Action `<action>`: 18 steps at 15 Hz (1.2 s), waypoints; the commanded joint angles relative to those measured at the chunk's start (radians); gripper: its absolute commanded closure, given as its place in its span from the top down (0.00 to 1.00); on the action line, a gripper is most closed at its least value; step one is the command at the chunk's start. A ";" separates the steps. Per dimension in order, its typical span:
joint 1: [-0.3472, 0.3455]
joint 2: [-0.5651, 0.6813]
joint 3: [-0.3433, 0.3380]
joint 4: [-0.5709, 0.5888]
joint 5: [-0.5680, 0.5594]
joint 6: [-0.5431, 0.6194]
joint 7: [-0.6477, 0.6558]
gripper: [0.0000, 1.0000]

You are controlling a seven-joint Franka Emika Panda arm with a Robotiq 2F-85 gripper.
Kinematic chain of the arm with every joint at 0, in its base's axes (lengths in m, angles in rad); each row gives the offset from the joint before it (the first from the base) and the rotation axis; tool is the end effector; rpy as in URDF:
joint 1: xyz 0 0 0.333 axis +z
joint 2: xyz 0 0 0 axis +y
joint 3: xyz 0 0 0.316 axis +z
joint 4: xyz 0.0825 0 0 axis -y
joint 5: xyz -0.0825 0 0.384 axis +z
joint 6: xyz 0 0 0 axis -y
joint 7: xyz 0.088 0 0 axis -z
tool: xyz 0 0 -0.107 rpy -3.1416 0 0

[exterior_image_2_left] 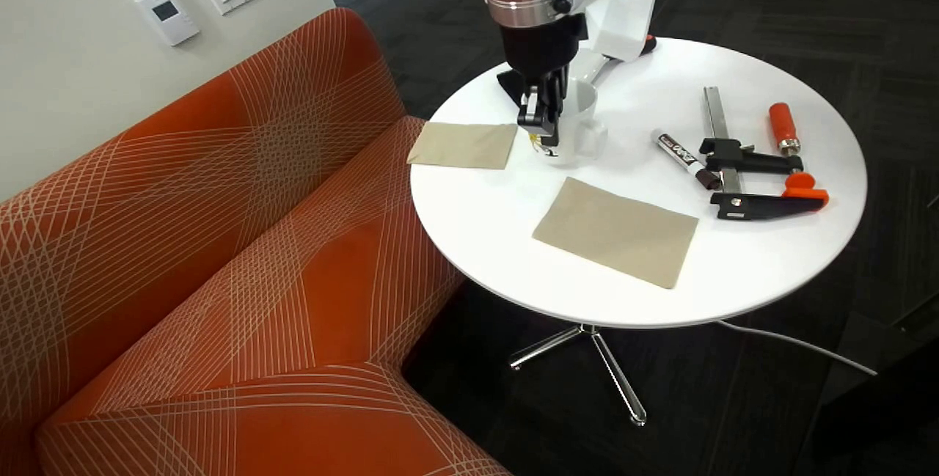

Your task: Move the mug slightly to the left

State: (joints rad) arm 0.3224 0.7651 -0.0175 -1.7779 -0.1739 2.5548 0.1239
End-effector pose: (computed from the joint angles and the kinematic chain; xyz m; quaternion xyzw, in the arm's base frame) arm 0.6210 0.1987 0.1270 0.9849 0.1642 0.0171 0.0521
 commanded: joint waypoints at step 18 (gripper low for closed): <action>-0.009 -0.121 0.008 -0.067 -0.041 -0.010 -0.015 1.00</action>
State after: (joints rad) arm 0.3210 0.7425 -0.0172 -1.7592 -0.1991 2.5543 0.1018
